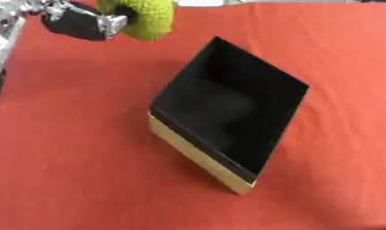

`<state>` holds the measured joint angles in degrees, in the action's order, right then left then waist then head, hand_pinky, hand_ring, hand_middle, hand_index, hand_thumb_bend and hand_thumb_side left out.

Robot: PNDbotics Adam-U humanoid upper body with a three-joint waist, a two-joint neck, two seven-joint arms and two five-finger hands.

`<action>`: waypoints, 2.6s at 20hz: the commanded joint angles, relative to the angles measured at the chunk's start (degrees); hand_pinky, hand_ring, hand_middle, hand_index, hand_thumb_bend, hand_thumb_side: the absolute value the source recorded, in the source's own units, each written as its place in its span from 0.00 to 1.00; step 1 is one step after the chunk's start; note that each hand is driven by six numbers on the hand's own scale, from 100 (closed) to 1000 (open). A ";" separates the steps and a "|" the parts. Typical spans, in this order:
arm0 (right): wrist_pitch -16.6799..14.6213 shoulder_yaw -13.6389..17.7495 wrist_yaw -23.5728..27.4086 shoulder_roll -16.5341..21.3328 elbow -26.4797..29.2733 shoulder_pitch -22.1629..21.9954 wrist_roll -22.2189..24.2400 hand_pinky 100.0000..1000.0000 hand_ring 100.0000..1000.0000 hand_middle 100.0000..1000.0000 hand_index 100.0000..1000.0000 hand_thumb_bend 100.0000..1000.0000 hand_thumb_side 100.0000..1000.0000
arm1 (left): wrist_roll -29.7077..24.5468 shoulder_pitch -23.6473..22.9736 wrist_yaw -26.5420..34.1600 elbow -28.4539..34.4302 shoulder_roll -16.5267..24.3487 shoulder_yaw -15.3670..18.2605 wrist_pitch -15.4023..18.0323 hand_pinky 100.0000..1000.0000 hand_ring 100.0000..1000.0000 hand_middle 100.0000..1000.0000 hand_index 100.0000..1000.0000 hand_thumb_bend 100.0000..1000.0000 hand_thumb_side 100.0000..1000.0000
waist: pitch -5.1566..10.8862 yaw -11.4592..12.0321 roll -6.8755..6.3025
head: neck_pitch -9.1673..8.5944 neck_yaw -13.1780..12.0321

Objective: Pick up objects on the table and place them in the box.

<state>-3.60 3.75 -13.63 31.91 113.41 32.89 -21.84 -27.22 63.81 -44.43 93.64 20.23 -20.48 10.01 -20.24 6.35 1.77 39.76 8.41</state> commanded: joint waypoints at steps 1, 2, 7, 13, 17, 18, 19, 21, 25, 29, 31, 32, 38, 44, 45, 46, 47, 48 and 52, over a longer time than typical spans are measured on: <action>0.17 1.15 -1.16 0.83 1.18 1.30 -1.25 0.67 0.61 0.47 0.62 0.00 0.68 | -0.58 1.81 -2.10 2.13 -2.10 -0.94 -0.57 0.57 0.48 0.49 0.59 0.00 0.00 | 1.75 -0.02 0.04 | 0.28 -0.58; 0.19 1.27 -1.46 0.84 1.18 1.48 -1.36 0.67 0.61 0.47 0.62 0.00 0.68 | -0.58 1.89 -2.91 2.21 -2.77 -1.33 -0.69 0.57 0.48 0.49 0.59 0.00 0.00 | 1.78 -0.03 0.04 | 0.28 -0.70; 0.43 1.86 -2.84 0.99 1.18 2.14 -1.16 0.68 0.61 0.47 0.62 0.00 0.67 | -0.57 1.27 -6.39 2.07 -5.05 -3.74 0.01 0.58 0.49 0.49 0.60 0.00 0.00 | 1.87 -0.08 0.04 | 0.17 -0.86; 0.48 2.60 -3.78 1.07 1.18 2.56 -0.73 0.68 0.61 0.47 0.62 0.00 0.67 | -0.06 0.64 -8.30 1.13 -7.69 -6.10 0.50 0.57 0.49 0.49 0.60 0.00 0.00 | 1.96 -0.30 0.04 | 0.38 -0.49; 0.94 2.94 -3.98 1.20 1.18 2.39 -0.97 0.68 0.61 0.47 0.62 0.00 0.67 | -0.49 -0.49 -8.62 0.93 -8.92 -7.26 0.08 0.58 0.49 0.50 0.60 0.00 0.00 | 1.91 -0.30 -0.05 | 0.50 0.30; 1.04 3.01 -4.01 1.22 1.18 2.35 -1.04 0.68 0.61 0.47 0.62 0.00 0.67 | -0.78 -0.97 -8.74 0.69 -9.32 -7.57 -0.16 0.57 0.49 0.50 0.60 0.00 0.00 | 1.90 -0.31 -0.06 | 0.51 0.44; 1.13 3.06 -4.04 1.27 1.18 2.30 -1.10 0.67 0.61 0.47 0.62 0.00 0.67 | -1.06 -1.49 -8.86 0.36 -9.71 -7.87 -0.44 0.57 0.49 0.50 0.60 0.00 0.00 | 1.89 -0.32 -0.07 | 0.50 0.55; 1.32 3.16 -4.07 1.38 1.18 2.18 -1.21 0.67 0.61 0.47 0.62 0.00 0.67 | -1.57 -2.36 -9.12 -0.54 -10.42 -8.48 -0.84 0.57 0.49 0.50 0.60 0.00 0.00 | 1.88 -0.36 -0.05 | 0.45 0.75; 1.63 3.20 -4.06 1.36 1.18 1.98 -1.19 0.67 0.61 0.47 0.62 0.00 0.68 | -2.87 -3.66 -10.10 -3.43 -11.90 -9.97 -0.59 0.57 0.50 0.51 0.61 0.00 0.00 | 1.87 -0.51 -0.10 | 0.34 1.02; 1.78 3.14 -3.96 1.31 1.18 1.99 -1.09 0.67 0.61 0.47 0.62 0.00 0.68 | -3.16 -4.70 -10.40 -5.65 -13.29 -11.11 0.09 0.57 0.50 0.52 0.62 0.00 0.00 | 1.77 -0.64 -0.17 | 0.31 1.38; 1.83 3.10 -3.90 1.31 1.18 2.00 -1.04 0.67 0.61 0.47 0.62 0.00 0.68 | -3.21 -5.10 -10.33 -6.44 -13.77 -11.71 0.35 0.58 0.50 0.52 0.62 0.00 0.00 | 1.73 -0.70 -0.15 | 0.32 1.44; 1.85 3.07 -3.86 1.28 1.18 2.00 -1.01 0.67 0.61 0.47 0.62 0.00 0.68 | -3.25 -5.27 -10.29 -6.80 -14.05 -11.99 0.47 0.58 0.50 0.52 0.62 0.00 0.00 | 1.71 -0.72 -0.13 | 0.31 1.44; 1.93 2.96 -3.66 0.99 1.18 1.94 -0.81 0.67 0.60 0.47 0.61 0.00 0.68 | -3.45 -5.94 -10.04 -8.35 -15.20 -13.08 1.03 0.63 0.55 0.57 0.68 0.00 0.00 | 1.74 -0.90 0.01 | 0.24 1.41; 1.98 3.03 -3.56 0.91 1.18 1.72 -0.84 0.67 0.60 0.46 0.61 0.00 0.68 | -4.63 -6.00 -11.08 -7.93 -14.83 -12.75 2.88 0.79 0.74 0.76 0.88 0.10 0.18 | 1.73 -0.84 0.03 | 0.26 1.65; 1.98 3.03 -3.55 0.91 1.18 1.71 -0.83 0.67 0.60 0.46 0.61 0.00 0.68 | -4.76 -6.05 -11.20 -7.72 -14.74 -12.62 3.05 0.81 0.76 0.77 0.90 0.13 0.29 | 1.73 -0.82 0.03 | 0.26 1.68; 1.97 3.04 -3.56 0.91 1.18 1.69 -0.83 0.67 0.60 0.46 0.61 0.00 0.68 | -4.85 -6.10 -11.31 -7.45 -14.58 -12.43 3.22 0.82 0.77 0.78 0.91 0.15 0.34 | 1.75 -0.79 0.02 | 0.24 1.76; 1.97 3.07 -3.57 0.93 1.18 1.66 -0.85 0.67 0.60 0.46 0.61 0.00 0.68 | -4.90 -6.13 -11.41 -7.15 -14.38 -12.16 3.36 0.83 0.77 0.78 0.91 0.16 0.38 | 1.78 -0.75 0.01 | 0.25 1.83; 1.98 3.10 -3.59 0.95 1.18 1.62 -0.87 0.67 0.60 0.46 0.61 0.00 0.68 | -4.92 -6.15 -11.44 -6.83 -14.21 -11.84 3.41 0.83 0.77 0.78 0.91 0.15 0.38 | 1.81 -0.73 0.00 | 0.26 1.87; 1.91 3.25 -3.70 1.00 1.18 1.60 -1.03 0.67 0.60 0.46 0.61 0.00 0.68 | -4.34 -5.52 -11.06 -4.38 -13.21 -9.98 2.68 0.82 0.77 0.78 0.91 0.11 0.39 | 1.96 -0.65 0.02 | 0.23 2.00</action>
<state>-1.64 6.34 -17.32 31.91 113.42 33.92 -22.68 -31.86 57.06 -55.64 87.51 6.18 -31.61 12.89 -19.91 5.71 1.68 39.81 10.21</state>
